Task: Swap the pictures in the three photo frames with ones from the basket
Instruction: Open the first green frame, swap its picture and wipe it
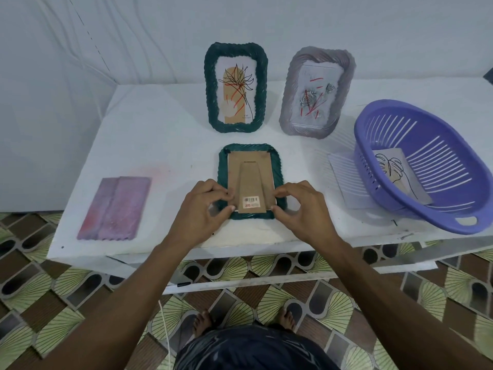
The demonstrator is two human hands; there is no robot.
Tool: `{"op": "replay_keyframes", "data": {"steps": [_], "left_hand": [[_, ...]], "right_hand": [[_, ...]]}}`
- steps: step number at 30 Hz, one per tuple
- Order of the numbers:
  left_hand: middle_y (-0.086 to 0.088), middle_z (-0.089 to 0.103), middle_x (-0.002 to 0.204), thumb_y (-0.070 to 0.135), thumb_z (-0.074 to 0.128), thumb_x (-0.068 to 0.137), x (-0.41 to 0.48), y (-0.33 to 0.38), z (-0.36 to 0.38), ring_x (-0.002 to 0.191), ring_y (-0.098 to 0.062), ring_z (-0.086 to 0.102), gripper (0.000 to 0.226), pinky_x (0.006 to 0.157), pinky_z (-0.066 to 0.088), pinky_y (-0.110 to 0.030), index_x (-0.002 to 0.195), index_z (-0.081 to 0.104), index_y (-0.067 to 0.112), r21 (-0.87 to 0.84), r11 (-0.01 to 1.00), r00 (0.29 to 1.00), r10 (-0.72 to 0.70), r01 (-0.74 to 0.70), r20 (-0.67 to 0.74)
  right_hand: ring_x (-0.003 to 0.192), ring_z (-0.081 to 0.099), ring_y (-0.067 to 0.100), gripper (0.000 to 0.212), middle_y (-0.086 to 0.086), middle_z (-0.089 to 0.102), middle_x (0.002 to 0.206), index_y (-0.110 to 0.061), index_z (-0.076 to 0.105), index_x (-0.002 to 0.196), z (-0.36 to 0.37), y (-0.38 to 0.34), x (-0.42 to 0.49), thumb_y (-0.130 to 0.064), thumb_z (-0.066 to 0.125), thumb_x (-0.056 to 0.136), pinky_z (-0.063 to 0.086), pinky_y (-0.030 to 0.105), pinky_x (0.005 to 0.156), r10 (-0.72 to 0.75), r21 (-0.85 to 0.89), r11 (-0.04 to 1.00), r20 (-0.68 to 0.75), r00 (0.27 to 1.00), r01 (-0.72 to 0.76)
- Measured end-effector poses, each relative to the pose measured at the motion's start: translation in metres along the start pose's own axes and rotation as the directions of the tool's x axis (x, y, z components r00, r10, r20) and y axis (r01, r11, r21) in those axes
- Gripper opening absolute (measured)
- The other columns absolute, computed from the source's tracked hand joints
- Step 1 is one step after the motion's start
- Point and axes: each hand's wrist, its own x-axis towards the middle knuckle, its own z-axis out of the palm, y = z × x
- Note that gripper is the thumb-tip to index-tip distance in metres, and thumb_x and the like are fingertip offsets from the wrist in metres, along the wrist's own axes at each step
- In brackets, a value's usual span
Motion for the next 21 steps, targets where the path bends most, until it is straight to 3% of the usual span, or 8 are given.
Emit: {"op": "replay_keyframes", "data": {"steps": [5,9,13,16,19,21], "left_hand": [[0.002,0.064,0.101,0.013,0.078,0.079,-0.002,0.002,-0.002,0.094,-0.014,0.057,0.021,0.083,0.05,-0.031,0.099,0.074,0.01,0.023,1.0,1.0,0.007,-0.007,-0.01],[0.007,0.064,0.105,0.017,0.077,0.08,-0.011,-0.009,-0.02,0.097,-0.013,0.056,0.022,0.085,0.051,-0.035,0.101,0.073,0.013,0.062,0.998,1.0,-0.029,0.029,0.001],[0.003,0.059,0.11,0.033,0.06,0.084,-0.014,-0.012,-0.036,0.101,-0.016,0.053,0.028,0.089,0.048,-0.043,0.103,0.07,0.015,0.167,0.977,0.991,-0.129,0.133,-0.032],[0.0,0.054,0.119,0.037,0.055,0.088,0.001,0.002,-0.037,0.11,-0.016,0.048,0.033,0.097,0.042,-0.042,0.114,0.064,0.017,0.193,0.968,0.985,-0.147,0.162,-0.091],[0.001,0.047,0.135,0.049,0.051,0.089,0.026,0.029,-0.017,0.127,-0.02,0.036,0.048,0.107,0.03,-0.045,0.129,0.057,0.024,0.256,0.966,0.993,-0.062,0.035,0.097],[0.0,0.038,0.146,0.064,0.041,0.087,0.038,0.043,0.007,0.136,-0.025,0.025,0.059,0.113,0.02,-0.051,0.137,0.048,0.034,0.396,0.917,0.964,-0.077,-0.032,0.256]], "right_hand": [[0.092,0.056,0.015,0.03,-0.005,0.07,0.098,-0.015,0.069,0.103,0.006,-0.009,-0.004,-0.012,0.078,0.074,0.052,0.035,0.077,0.041,0.031,0.999,-0.026,0.999,-0.04],[0.098,0.057,0.014,0.035,-0.006,0.068,0.106,-0.016,0.066,0.112,0.016,-0.019,-0.002,-0.02,0.076,0.079,0.051,0.037,0.086,0.029,0.059,0.998,0.058,0.998,-0.033],[0.094,0.059,0.007,0.029,-0.009,0.064,0.107,-0.02,0.063,0.116,0.017,-0.024,0.004,-0.018,0.067,0.088,0.048,0.025,0.084,0.006,0.11,0.994,0.034,0.999,-0.01],[0.106,0.056,0.015,0.024,-0.003,0.064,0.114,-0.019,0.065,0.113,0.011,-0.007,0.017,-0.015,0.063,0.089,0.045,0.036,0.092,0.03,-0.021,0.999,0.032,0.999,-0.03],[0.124,0.049,0.022,0.028,0.002,0.059,0.132,-0.022,0.067,0.117,0.007,0.018,0.025,-0.022,0.064,0.088,0.033,0.036,0.102,0.112,-0.187,0.977,0.063,0.992,-0.099],[0.128,0.048,0.023,0.032,0.004,0.056,0.138,-0.022,0.067,0.119,0.006,0.026,0.024,-0.029,0.059,0.089,0.031,0.038,0.103,0.114,-0.23,0.969,0.081,0.99,-0.092]]}}
